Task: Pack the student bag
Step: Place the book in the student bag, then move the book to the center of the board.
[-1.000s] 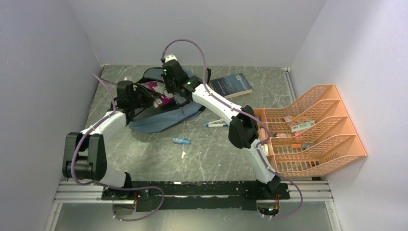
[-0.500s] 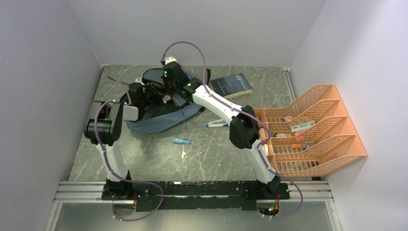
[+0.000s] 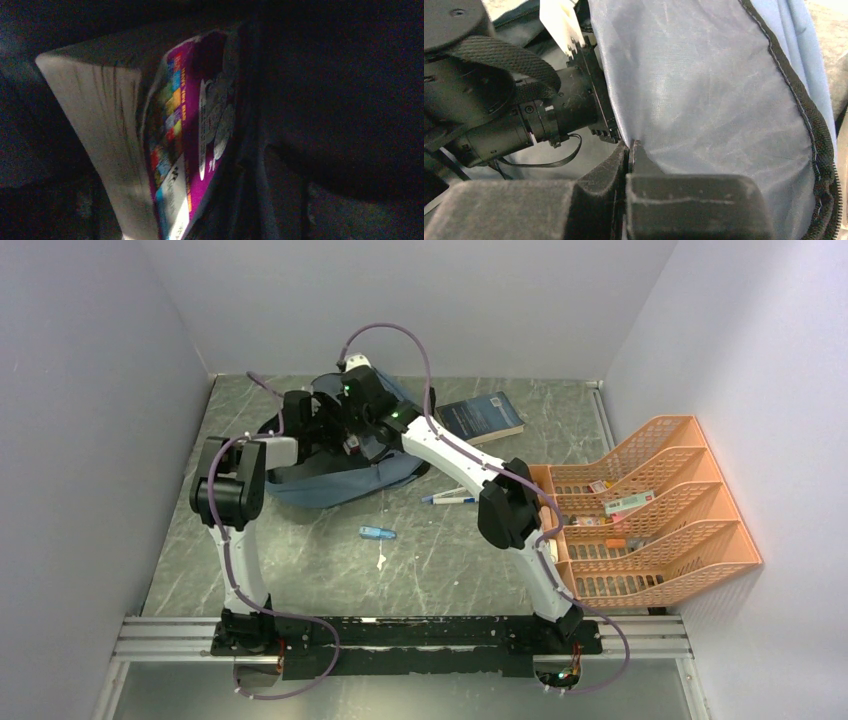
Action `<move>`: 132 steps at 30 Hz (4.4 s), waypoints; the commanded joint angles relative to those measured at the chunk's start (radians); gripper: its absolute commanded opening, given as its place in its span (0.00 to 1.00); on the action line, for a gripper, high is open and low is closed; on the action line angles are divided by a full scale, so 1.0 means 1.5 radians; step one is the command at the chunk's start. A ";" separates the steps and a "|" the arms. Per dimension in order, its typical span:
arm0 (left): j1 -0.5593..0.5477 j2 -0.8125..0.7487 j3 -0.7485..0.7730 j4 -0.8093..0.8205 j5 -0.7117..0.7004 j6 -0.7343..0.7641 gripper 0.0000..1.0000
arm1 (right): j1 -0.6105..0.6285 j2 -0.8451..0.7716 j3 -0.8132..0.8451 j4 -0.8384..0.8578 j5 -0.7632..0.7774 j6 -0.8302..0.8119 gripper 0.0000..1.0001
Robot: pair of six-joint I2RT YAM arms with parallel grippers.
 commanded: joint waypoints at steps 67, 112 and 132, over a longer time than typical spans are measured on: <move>0.094 -0.416 -0.007 -0.389 -0.063 0.432 0.98 | -0.313 -0.232 -0.387 0.186 -0.027 0.082 0.73; 0.012 -0.397 -0.023 -0.343 0.015 0.467 0.86 | -0.548 0.168 -0.049 0.014 -0.400 -0.172 0.73; -0.175 -0.298 0.082 -0.412 -0.078 0.464 0.86 | -0.468 0.031 -0.249 -0.006 -0.394 -0.285 0.59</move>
